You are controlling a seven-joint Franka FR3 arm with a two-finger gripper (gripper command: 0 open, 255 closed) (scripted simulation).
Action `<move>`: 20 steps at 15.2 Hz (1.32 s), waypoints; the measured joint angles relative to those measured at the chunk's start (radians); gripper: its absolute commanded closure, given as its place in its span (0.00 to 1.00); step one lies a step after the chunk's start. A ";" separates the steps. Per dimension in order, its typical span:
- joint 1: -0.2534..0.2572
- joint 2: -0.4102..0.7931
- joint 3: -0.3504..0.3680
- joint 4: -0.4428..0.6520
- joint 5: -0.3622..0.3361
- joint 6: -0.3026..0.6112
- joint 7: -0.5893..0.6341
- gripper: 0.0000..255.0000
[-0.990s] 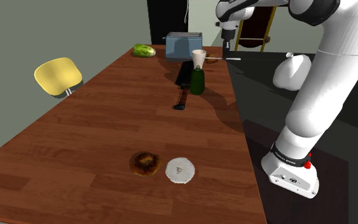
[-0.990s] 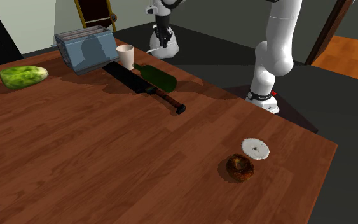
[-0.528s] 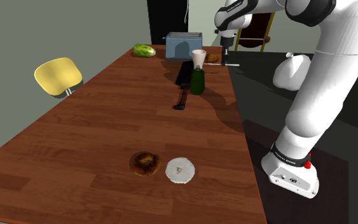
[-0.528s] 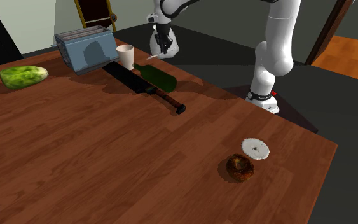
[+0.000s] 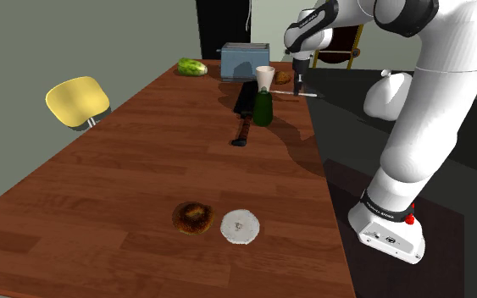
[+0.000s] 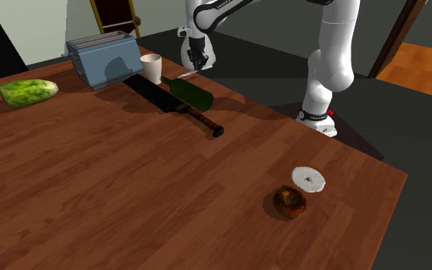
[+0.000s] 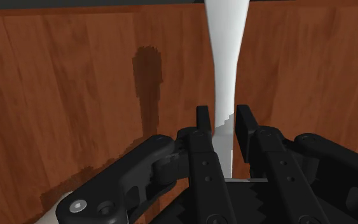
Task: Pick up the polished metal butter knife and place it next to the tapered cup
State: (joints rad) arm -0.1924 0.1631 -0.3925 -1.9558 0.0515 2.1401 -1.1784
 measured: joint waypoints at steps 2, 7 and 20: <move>-0.002 0.010 0.001 -0.019 0.005 0.028 -0.004 1.00; -0.004 0.042 0.006 -0.049 0.022 0.087 -0.012 1.00; -0.009 0.062 0.007 -0.063 0.033 0.121 -0.023 0.00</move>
State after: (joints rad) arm -0.2009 0.2249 -0.3856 -2.0183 0.0848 2.2614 -1.2012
